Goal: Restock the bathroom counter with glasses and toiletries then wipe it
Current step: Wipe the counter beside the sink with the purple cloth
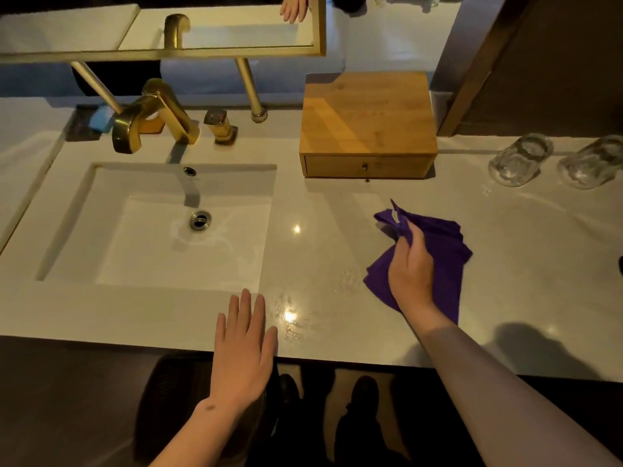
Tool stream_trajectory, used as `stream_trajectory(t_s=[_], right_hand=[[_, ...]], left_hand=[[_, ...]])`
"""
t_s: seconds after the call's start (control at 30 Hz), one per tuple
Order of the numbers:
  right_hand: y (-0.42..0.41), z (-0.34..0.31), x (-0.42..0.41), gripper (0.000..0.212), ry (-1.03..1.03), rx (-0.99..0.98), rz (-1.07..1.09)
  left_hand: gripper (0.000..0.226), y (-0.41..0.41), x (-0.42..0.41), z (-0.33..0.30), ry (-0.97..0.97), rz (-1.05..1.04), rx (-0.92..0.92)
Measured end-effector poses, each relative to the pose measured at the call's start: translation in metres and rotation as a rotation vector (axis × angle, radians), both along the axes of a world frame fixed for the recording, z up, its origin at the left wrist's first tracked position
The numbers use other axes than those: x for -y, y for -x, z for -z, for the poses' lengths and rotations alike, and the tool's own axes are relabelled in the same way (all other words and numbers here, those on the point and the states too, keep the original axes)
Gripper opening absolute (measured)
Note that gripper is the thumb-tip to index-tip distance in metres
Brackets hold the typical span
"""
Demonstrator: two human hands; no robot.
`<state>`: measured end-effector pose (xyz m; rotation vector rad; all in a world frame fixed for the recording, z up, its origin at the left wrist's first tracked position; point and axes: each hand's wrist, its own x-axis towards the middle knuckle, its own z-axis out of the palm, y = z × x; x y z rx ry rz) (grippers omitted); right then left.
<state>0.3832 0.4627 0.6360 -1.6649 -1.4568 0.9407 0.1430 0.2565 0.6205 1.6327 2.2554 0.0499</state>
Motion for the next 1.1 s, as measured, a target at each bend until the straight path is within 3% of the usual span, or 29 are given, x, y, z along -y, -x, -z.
stream_trajectory(t_s=[0.2,0.33,0.43,0.6,0.77,0.87,1.03,1.1], right_hand=[[0.075,-0.010,-0.009,0.028,0.144,-0.171,-0.108],[0.084,-0.005,0.020,0.031,0.215,-0.195,-0.417],[0.079,-0.004,0.041,0.039,0.210,-0.002,-0.741],[0.062,0.004,0.071,0.053,-0.326,0.721,-1.225],[0.003,0.019,0.084,0.059,-0.437,0.867,-1.458],[-0.039,0.018,0.074,0.061,-0.420,0.898,-1.333],[-0.044,0.013,0.022,0.062,-0.036,0.989,-0.577],[-0.012,0.013,0.004,0.065,0.042,0.984,-0.383]], left_hand=[[0.068,0.003,-0.005,-0.003,0.017,0.008,0.009],[0.065,0.006,-0.005,-0.003,0.016,0.018,0.044],[0.060,0.009,-0.003,-0.002,-0.013,0.006,0.066],[0.054,0.013,-0.001,-0.002,-0.076,-0.025,0.077],[0.057,0.014,0.003,0.001,-0.060,-0.006,0.053],[0.057,0.011,0.005,0.000,-0.065,-0.008,0.049],[0.056,0.008,0.002,0.001,-0.076,-0.003,0.025],[0.055,0.010,0.001,0.001,-0.074,0.002,0.040]])
